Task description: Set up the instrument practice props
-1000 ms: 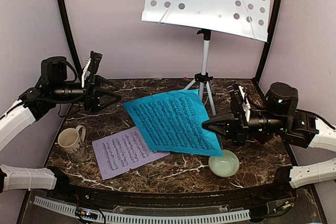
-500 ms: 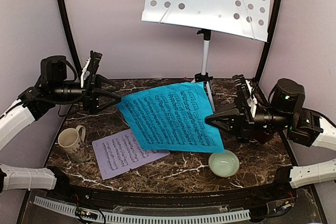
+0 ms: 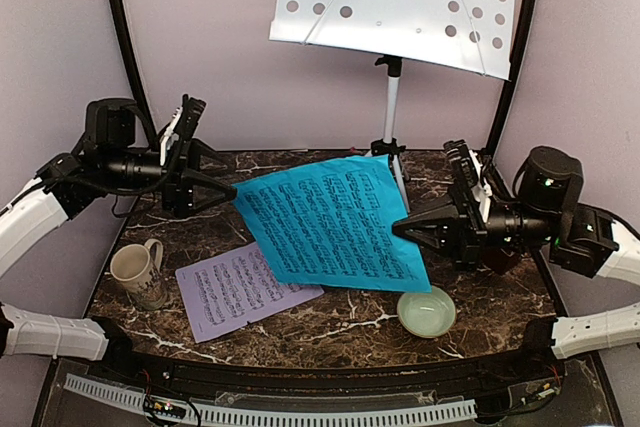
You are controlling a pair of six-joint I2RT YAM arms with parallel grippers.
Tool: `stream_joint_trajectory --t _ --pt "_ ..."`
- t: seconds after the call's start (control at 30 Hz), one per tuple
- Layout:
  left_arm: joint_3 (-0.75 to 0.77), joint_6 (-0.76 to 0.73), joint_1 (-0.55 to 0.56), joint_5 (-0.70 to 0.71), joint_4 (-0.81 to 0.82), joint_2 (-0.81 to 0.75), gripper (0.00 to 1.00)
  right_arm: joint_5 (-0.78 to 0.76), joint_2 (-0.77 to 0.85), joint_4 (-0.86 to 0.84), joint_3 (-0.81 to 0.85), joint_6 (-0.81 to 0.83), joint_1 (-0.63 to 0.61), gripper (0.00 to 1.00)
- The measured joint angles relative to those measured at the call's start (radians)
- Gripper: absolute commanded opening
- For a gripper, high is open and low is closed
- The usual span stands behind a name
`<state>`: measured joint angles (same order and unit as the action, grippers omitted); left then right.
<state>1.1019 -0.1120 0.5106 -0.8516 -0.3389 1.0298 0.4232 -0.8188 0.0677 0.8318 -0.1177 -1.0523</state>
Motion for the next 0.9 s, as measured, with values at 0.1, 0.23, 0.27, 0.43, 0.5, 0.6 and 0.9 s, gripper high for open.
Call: stream_joint_trajectory --t 0.1,0.23,0.27,0.43,0.5,0.6,0.9 --pt "-0.002 -0.014 0.005 0.016 -0.014 0.003 0.86 0.000 0.000 0.001 0.005 0.000 0.000 0.00" --pt "-0.077 -0.011 0.010 0.086 0.043 -0.022 0.89 0.004 0.000 0.001 0.008 0.000 -0.002 0.00" --pt "-0.097 -0.007 0.010 0.100 0.055 -0.027 0.89 0.005 0.000 0.001 0.008 0.000 -0.002 0.00" --pt "-0.205 0.043 0.010 0.152 0.176 -0.033 0.89 0.011 0.008 0.003 0.015 0.000 -0.007 0.00" --pt "-0.260 0.067 0.010 0.160 0.251 -0.045 0.89 0.017 0.018 0.004 0.024 -0.003 -0.009 0.00" --pt "-0.347 0.102 0.010 0.159 0.358 -0.079 0.88 0.024 0.032 0.004 0.040 -0.008 -0.010 0.00" --pt "-0.451 0.247 0.010 0.053 0.670 -0.087 0.69 0.030 0.053 0.002 0.062 -0.018 -0.011 0.00"
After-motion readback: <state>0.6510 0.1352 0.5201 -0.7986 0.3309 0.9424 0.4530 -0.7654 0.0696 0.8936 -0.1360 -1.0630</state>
